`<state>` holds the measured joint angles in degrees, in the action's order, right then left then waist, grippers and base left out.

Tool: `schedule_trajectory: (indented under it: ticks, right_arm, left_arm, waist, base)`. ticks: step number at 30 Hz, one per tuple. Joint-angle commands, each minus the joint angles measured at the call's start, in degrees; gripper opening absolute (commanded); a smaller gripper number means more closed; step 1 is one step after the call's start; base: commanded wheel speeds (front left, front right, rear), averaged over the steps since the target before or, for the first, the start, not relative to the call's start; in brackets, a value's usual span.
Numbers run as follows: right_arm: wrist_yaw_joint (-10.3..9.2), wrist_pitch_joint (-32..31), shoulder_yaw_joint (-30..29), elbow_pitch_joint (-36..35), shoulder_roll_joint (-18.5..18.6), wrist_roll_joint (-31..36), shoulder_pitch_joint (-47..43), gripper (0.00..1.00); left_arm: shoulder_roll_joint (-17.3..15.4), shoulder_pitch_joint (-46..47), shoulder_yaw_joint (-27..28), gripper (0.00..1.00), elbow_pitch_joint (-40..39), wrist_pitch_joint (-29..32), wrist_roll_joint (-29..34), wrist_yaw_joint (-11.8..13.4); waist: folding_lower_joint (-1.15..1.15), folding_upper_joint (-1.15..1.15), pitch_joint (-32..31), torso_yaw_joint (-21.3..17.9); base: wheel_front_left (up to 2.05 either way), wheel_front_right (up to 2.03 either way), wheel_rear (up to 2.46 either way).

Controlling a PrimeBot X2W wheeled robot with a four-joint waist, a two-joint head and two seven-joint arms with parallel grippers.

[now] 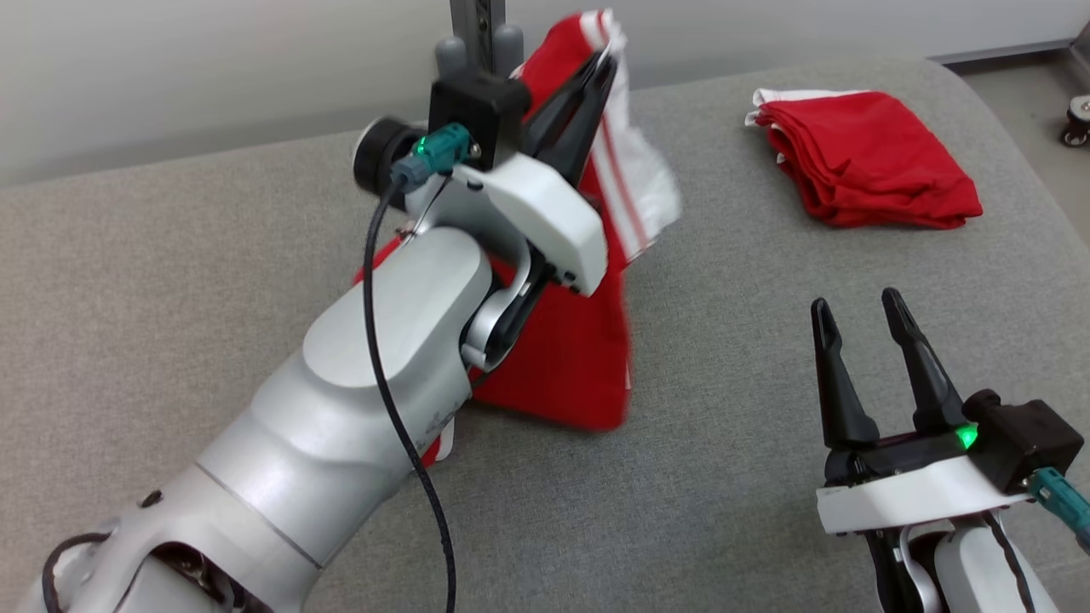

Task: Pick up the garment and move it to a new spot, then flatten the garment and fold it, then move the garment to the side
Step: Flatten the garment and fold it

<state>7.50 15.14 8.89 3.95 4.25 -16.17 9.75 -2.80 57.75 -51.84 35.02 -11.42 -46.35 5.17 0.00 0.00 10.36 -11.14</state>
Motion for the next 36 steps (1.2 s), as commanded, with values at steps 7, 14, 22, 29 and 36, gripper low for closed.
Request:
schedule_trajectory:
  ticks: [7, 14, 22, 29, 36]
  right_arm:
    - [0.0, 0.0, 0.6, 0.7, 1.0, -0.1, -1.9, 1.0]
    - [0.0, 0.0, 0.6, 0.2, 1.2, 0.0, -1.6, 1.0]
    - [0.0, 0.0, -2.0, -0.9, 0.8, 0.1, -2.2, 1.0]
    - [0.0, 0.0, -1.9, -1.2, 0.8, 0.4, -1.4, 1.0]
    - [0.0, 0.0, -2.3, -0.8, 1.6, 0.4, -2.1, 1.0]
  left_arm:
    - [-0.2, 8.5, 3.6, 0.0, -7.4, -3.7, -2.3, 0.4]
    - [-0.3, 7.6, 11.7, 0.0, -15.7, -3.6, 0.0, 1.2]
    - [-0.3, -11.3, 20.6, 0.0, -20.5, -3.7, 7.8, -3.4]
    - [-0.6, -29.4, 33.9, 0.0, -20.8, -3.7, 18.3, -7.8]
    - [-0.3, -39.2, 45.9, 0.0, -21.2, -3.7, 22.5, -10.3]
  waist:
    - [0.0, 0.0, -3.9, -0.7]
    - [0.0, 0.0, -3.1, -0.7]
    - [0.0, 0.0, 0.7, 3.0]
    - [0.0, 0.0, 2.2, 5.7]
    - [0.0, 0.0, 2.2, 7.1]
  base:
    - [0.0, 0.0, 0.0]
    - [0.0, 0.0, 0.0]
    - [0.0, 0.0, 0.0]
    - [0.0, 0.0, 0.0]
    - [0.0, 0.0, 0.0]
